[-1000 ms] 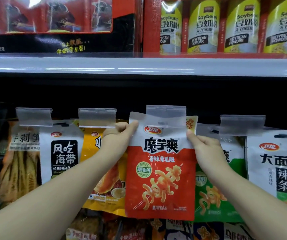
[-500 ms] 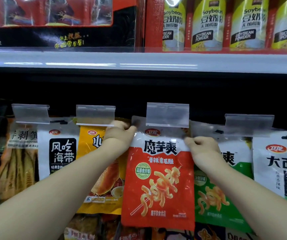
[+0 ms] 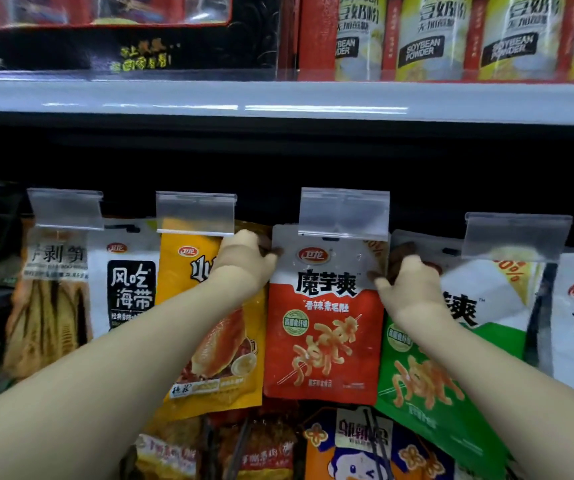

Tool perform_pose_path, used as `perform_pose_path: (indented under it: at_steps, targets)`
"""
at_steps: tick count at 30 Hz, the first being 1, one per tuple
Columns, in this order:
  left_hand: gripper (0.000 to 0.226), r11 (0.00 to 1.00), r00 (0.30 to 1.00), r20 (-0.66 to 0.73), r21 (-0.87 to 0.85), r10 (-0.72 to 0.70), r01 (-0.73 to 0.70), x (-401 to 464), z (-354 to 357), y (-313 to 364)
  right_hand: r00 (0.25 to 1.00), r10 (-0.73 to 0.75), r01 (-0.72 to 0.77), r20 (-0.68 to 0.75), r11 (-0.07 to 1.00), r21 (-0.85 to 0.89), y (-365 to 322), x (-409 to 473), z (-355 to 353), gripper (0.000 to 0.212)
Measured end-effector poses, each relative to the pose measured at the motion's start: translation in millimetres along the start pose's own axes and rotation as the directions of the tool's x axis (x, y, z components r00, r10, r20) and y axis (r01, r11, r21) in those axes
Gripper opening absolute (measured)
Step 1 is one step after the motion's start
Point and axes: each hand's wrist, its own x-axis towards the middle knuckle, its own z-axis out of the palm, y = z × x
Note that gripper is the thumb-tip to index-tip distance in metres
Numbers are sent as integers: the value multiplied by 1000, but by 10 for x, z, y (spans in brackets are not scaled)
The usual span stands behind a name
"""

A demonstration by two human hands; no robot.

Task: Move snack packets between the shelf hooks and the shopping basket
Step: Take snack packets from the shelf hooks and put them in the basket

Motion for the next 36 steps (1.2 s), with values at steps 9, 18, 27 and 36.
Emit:
perform_pose_path:
  at_steps: [9, 18, 27, 36]
  targets:
    - [19, 987, 992, 8, 96, 129, -129, -286, -325, -342, 967, -254, 238, 21, 868, -436, -117, -284, -1, 36]
    - [29, 765, 969, 77, 601, 233, -232, -869, -1345, -922, 771, -585, 621, 253, 601, -503, -810, -1056, 92, 32]
    - [28, 639, 997, 32, 769, -69, 20, -1955, -2983, -1972, 460, -802, 887, 381, 400, -229, -2097, -2312, 702, 25]
    - [28, 347, 851, -133, 873, -507, 343, -3764, -3804, -3415, 60, -864, 973, 500, 163, 165, -2829, -4124, 1886, 26]
